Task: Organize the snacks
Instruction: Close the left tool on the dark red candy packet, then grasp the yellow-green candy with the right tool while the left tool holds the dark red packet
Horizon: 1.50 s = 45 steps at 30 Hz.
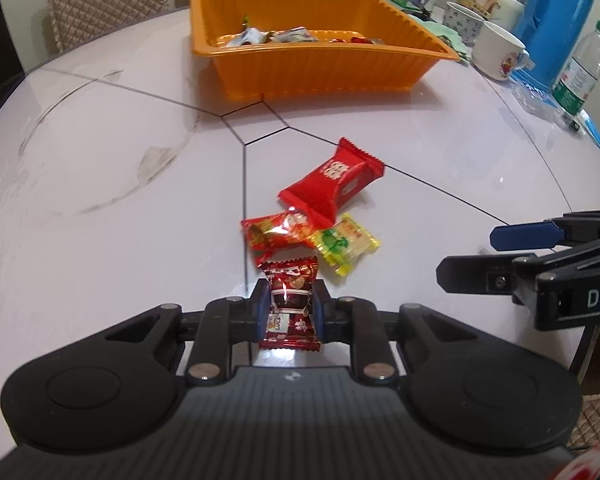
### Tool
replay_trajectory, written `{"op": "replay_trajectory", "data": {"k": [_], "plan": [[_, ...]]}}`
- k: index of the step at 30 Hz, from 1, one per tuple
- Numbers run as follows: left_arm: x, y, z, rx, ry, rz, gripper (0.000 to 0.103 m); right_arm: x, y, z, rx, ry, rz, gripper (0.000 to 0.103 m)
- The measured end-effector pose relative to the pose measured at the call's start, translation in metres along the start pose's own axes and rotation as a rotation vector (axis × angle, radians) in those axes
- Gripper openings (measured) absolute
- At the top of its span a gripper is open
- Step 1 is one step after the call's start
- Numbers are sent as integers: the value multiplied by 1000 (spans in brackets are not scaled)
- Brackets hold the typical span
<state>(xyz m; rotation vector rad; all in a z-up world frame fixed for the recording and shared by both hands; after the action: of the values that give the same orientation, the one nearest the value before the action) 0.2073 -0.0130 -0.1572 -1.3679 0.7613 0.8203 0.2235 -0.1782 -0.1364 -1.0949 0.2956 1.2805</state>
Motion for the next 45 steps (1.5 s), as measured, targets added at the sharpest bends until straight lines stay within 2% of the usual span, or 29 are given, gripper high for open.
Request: {"op": "replay_trajectory", "data": {"k": [15,21,28,30,34,40,42,45], "plan": [[-16,10,49,-130,-55,22,19,30,-10,28,-124,-90,7,81],[-18,9,56,-149,-62,20,19,48,-15,37,-191,-106,26,81],[-19,10,58,-159,-57,22,19,63,-16,43,-268,-80,39,81],[-19,10,59,-160,-57,21,19,66,-15,45,-298,-70,40,75],[-19,11,59,-161,-59,20,19,75,-13,51,-361,-50,53,69],[-20,11,61,-166,-59,19,19,79,-11,54,-425,-28,58,49],[-20,11,60,-166,-60,20,19,79,-11,55,-444,-30,66,40],[-20,11,60,-165,-60,20,19,77,-8,57,-473,-38,71,33]]}}
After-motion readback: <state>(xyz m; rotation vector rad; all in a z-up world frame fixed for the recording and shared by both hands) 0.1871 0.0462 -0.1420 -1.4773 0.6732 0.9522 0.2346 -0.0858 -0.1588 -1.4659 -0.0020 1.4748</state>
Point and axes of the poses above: each gripper's, at about its wrist camera, not at the fingertips, and x roughly the way its jaws point, z to its left, y to its underside, the point moved 4 cm from there along x, roughly the way its jaws point, and after that the axes turned 10 degrees about -y, right-handed, at the moved point
